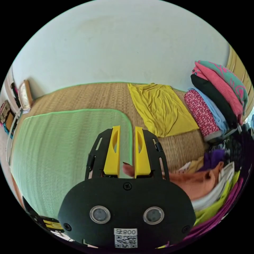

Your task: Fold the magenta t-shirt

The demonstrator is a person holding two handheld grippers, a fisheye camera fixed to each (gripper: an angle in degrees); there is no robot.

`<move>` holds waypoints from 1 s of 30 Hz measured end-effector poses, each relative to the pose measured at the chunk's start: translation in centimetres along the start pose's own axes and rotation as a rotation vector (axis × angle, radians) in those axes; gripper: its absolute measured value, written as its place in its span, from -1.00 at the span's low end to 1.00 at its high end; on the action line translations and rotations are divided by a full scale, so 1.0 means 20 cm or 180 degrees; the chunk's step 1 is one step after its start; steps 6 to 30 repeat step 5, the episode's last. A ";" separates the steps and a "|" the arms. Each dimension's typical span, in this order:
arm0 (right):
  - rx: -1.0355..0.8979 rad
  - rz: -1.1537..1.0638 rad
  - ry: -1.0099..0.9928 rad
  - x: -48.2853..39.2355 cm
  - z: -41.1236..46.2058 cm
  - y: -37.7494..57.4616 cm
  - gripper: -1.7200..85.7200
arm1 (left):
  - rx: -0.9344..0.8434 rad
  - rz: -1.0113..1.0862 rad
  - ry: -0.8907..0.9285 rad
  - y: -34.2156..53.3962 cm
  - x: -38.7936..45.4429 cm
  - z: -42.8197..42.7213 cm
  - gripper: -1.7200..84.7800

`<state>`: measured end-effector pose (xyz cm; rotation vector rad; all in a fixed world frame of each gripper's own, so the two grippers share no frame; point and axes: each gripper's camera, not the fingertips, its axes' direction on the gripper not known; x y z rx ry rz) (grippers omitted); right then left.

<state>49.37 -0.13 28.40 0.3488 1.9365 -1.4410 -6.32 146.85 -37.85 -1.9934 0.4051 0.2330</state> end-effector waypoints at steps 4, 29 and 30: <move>-0.0217 -0.0145 0.0511 0.05 0.32 -0.39 -0.76 | 0.0030 -0.0202 0.0511 0.05 -0.16 -0.14 -0.95; -0.0281 -0.0144 0.0700 0.06 0.40 -0.48 -0.76 | 0.0039 -0.0241 0.0636 0.07 -0.20 -0.17 -0.95; -0.0281 -0.0144 0.0700 0.06 0.40 -0.48 -0.76 | 0.0039 -0.0241 0.0636 0.07 -0.20 -0.17 -0.95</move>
